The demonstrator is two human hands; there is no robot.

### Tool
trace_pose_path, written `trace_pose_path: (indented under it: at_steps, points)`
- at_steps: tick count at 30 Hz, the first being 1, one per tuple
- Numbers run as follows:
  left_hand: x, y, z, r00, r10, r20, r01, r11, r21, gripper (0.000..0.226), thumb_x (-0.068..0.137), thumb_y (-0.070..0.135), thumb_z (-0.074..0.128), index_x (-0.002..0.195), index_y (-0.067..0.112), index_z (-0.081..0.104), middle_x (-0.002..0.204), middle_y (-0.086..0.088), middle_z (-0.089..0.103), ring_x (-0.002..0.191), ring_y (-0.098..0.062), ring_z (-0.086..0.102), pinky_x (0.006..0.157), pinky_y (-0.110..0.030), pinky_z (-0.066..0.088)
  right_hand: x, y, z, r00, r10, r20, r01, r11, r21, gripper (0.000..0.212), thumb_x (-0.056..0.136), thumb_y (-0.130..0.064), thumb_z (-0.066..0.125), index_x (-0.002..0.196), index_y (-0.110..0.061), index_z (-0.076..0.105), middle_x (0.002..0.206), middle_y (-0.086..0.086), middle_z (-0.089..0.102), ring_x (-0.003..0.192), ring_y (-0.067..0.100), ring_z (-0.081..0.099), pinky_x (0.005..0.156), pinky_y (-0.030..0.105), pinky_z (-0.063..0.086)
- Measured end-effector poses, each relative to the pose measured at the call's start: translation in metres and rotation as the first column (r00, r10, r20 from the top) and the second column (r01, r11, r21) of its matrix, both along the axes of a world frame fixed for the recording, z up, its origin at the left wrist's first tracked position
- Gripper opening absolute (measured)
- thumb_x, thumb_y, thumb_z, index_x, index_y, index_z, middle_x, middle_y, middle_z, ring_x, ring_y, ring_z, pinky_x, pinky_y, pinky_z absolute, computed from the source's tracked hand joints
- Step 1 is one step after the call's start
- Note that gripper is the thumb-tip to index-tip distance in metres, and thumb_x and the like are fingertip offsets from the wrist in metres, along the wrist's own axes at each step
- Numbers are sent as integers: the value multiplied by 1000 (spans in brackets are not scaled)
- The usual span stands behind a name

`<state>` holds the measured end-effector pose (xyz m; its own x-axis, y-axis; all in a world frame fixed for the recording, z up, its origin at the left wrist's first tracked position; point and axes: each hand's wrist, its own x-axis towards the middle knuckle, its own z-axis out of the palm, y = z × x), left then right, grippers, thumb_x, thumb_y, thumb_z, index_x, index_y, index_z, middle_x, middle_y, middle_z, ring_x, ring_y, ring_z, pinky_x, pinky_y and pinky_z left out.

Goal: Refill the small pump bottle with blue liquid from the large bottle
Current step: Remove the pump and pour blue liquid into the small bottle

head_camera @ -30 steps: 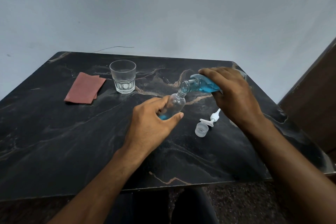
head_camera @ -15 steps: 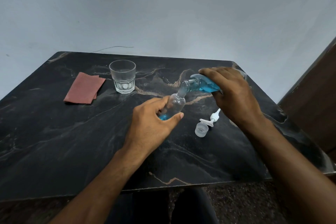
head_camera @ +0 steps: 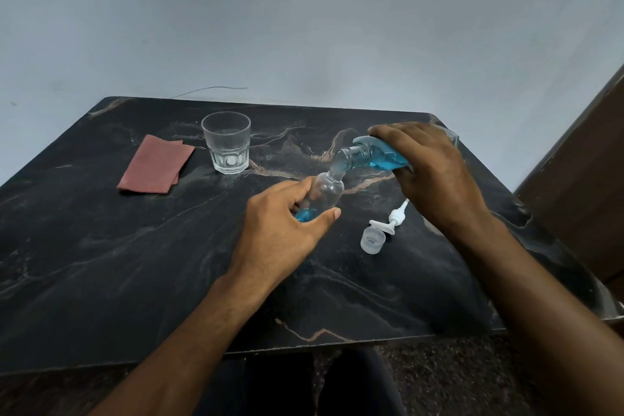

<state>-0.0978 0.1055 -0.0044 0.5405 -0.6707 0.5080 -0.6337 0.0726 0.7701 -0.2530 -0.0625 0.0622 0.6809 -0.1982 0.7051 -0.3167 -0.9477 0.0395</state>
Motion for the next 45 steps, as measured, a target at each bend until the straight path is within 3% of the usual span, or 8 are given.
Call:
trace_pose_path:
  at_steps: [9,21,45]
  points:
    - [-1,1,0,1000,-4,-4,4,1000,-12,35,77,40,86,110,34,77,87,15,71,87,-6,66,76,-13,52,-1,1,0,1000,-13,-9,13,1000,0,53,78,11,74,126,-8,66,120,7,71,111,32,64,99,43,44]
    - [0,0,-1,1000,-11,4,11,1000,-5,33,77,42,84,108,32,77,89,14,72,89,-7,67,77,-19,55,-1,0,0,1000,-11,-7,11,1000,-7,53,77,12,74,125,-8,66,119,7,71,111,32,64,99,43,44]
    - [-2,1,-2,1000,-17,-17,16,1000,-27,42,77,35,88,117,29,76,93,17,73,94,-1,67,78,-11,54,-3,2,1,1000,-18,-10,18,1000,-21,52,78,11,75,126,-8,66,121,8,71,112,32,64,99,44,45]
